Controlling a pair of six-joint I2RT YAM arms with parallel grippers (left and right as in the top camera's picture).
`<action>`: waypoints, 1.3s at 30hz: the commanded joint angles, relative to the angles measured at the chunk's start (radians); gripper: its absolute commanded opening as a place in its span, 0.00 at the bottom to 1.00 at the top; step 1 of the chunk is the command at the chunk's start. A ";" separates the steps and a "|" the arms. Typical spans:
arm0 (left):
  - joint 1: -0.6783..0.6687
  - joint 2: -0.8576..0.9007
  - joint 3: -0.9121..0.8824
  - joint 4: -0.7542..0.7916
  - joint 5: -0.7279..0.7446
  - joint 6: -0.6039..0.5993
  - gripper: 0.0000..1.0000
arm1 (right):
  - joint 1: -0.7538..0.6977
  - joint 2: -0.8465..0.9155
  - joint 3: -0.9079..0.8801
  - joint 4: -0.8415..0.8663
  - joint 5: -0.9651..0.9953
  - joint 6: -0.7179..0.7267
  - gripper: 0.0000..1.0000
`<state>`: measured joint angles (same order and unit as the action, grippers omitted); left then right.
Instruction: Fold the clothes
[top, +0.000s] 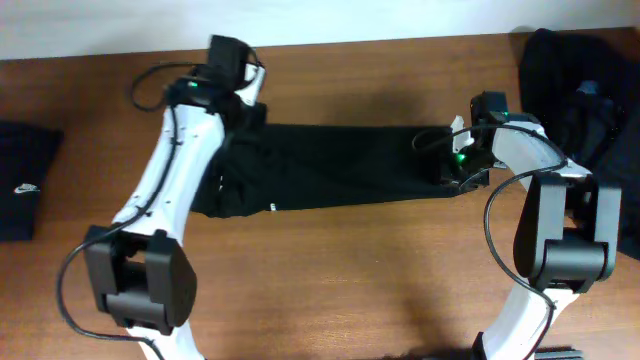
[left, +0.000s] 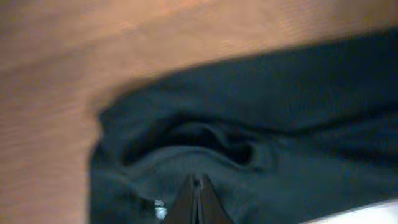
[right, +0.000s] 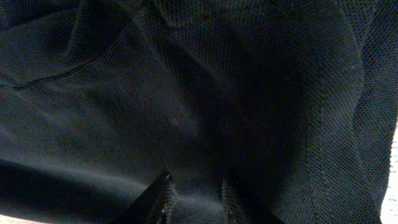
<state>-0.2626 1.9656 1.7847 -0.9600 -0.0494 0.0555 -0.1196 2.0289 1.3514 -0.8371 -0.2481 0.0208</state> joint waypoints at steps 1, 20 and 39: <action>-0.038 0.028 -0.043 0.001 0.054 -0.019 0.00 | -0.005 0.044 -0.041 -0.011 0.106 -0.006 0.33; -0.048 0.296 -0.068 0.161 0.054 -0.041 0.01 | -0.005 0.044 -0.079 0.016 0.107 -0.006 0.35; -0.049 -0.036 0.082 -0.036 -0.006 -0.042 0.04 | -0.005 0.044 -0.091 0.034 0.106 -0.006 0.37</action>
<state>-0.3149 1.9163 1.8790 -0.9245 -0.0418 0.0128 -0.1177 2.0079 1.3170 -0.7986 -0.2527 0.0208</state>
